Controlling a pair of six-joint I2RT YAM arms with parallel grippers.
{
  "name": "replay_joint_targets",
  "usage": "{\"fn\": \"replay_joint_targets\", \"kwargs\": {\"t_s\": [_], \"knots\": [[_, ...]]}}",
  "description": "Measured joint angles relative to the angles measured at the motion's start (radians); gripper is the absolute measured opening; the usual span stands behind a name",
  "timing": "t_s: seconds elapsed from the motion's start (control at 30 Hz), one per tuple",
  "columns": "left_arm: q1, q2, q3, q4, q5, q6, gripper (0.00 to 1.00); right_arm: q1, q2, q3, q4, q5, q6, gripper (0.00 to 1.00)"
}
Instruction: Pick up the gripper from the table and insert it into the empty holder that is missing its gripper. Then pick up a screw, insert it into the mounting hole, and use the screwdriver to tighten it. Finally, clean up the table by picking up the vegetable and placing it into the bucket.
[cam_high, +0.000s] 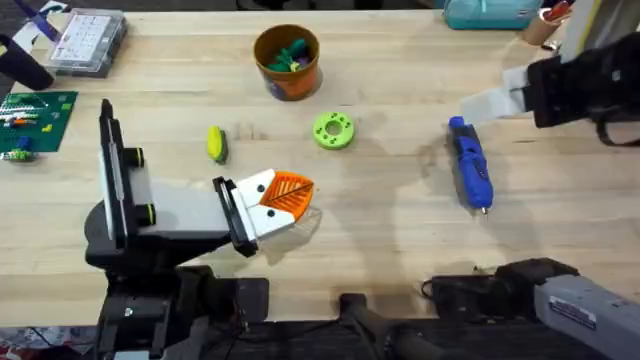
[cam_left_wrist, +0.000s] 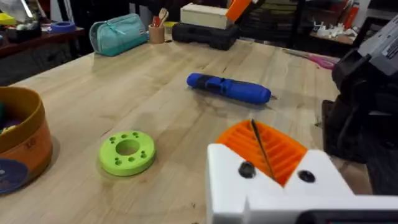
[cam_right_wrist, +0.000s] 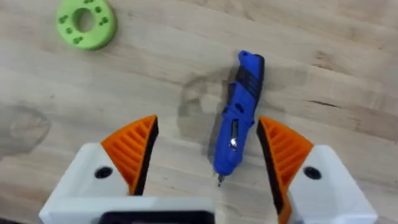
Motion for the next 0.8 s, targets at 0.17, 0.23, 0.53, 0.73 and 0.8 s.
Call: {"fn": "replay_joint_targets", "kwargs": {"t_s": [0.17,0.23,0.53,0.73,0.8], "knots": [[0.0,0.0,0.0,0.0,0.0,0.0,0.007,-0.044,0.001,-0.081,0.065,0.003,0.001,0.961],[0.0,0.0,0.0,0.0,0.0,0.0,0.007,-0.048,0.001,-0.116,0.096,0.004,0.001,0.96],[0.0,0.0,0.0,0.0,0.0,0.0,0.007,-0.061,0.096,-0.18,0.159,0.012,0.001,0.96],[0.0,0.0,0.0,0.0,0.0,0.0,0.007,-0.076,0.245,-0.185,0.185,0.015,-0.001,0.96],[0.0,0.0,0.0,0.0,0.0,0.0,0.007,-0.091,0.278,-0.186,0.184,0.015,-0.001,0.96]]}}
